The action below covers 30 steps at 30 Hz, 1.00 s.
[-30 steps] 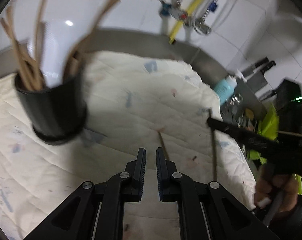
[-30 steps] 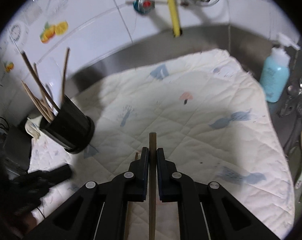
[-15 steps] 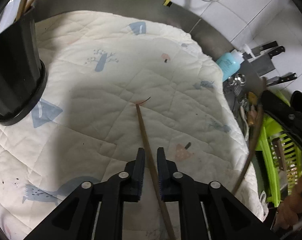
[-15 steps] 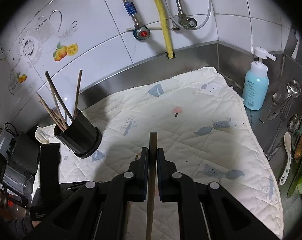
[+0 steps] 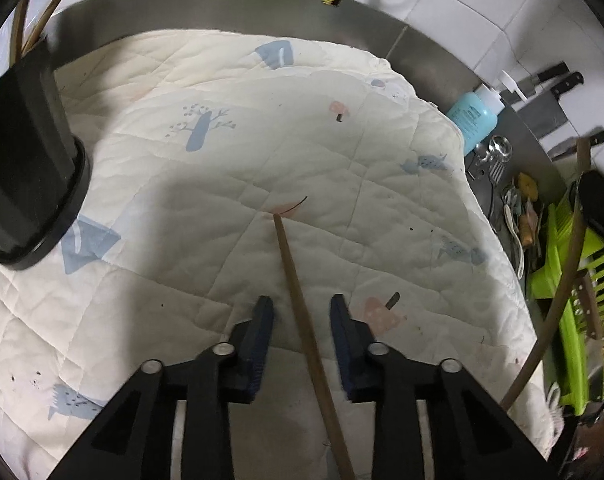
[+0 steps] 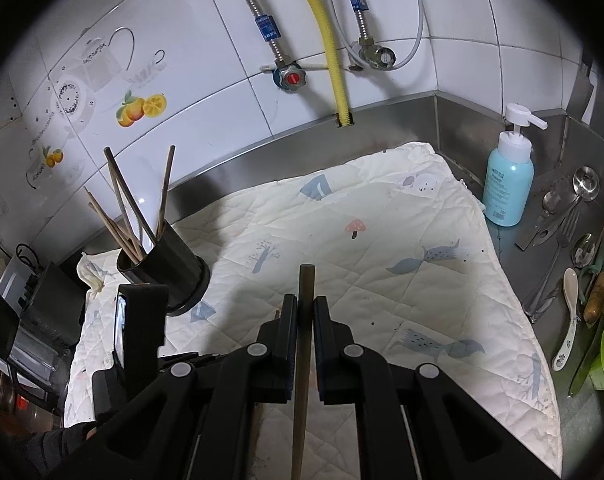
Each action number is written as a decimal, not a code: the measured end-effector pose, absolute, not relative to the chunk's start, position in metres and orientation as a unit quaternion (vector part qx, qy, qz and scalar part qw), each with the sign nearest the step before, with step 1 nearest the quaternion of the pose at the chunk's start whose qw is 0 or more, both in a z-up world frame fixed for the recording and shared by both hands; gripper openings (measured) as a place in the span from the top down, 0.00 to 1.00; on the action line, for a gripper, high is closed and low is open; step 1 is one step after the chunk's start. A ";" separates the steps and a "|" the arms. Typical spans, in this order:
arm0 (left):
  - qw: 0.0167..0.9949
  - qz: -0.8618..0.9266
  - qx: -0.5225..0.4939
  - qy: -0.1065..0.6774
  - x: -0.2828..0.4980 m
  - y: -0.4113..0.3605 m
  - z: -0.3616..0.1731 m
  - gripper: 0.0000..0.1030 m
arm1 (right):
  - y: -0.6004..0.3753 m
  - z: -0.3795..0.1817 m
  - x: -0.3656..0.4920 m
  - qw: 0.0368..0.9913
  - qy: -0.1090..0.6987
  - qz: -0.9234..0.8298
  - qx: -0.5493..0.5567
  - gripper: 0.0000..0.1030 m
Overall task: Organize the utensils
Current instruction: 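Grasp the other wooden chopstick on the cloth with the left tool, then lift both held chopsticks upright and carry them over the black pot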
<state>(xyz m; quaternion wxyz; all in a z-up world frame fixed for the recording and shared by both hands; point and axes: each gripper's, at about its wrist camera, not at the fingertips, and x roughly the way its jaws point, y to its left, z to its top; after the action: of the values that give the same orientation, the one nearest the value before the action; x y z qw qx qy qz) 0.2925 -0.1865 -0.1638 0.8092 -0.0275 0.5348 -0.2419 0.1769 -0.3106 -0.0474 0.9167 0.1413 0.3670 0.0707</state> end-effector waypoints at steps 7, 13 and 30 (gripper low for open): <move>0.814 -0.240 -0.005 0.529 0.290 -0.185 -0.164 0.91 | -0.309 -0.039 0.170 0.921 0.358 0.073 0.139 0.90; 0.825 -0.255 -0.036 0.503 0.281 -0.168 -0.148 0.92 | -0.304 -0.030 0.164 0.925 0.347 0.082 0.133 0.90; 0.916 -0.201 -0.088 0.335 0.253 -0.056 -0.011 0.94 | -0.261 0.016 0.174 0.938 0.293 0.150 0.106 0.90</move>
<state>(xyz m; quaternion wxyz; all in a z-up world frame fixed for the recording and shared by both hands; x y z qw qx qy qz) 0.2534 -0.0563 -0.0114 0.9164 -0.0879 0.3348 -0.2010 0.1739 -0.2608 0.0163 0.9382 0.1062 0.2932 0.1498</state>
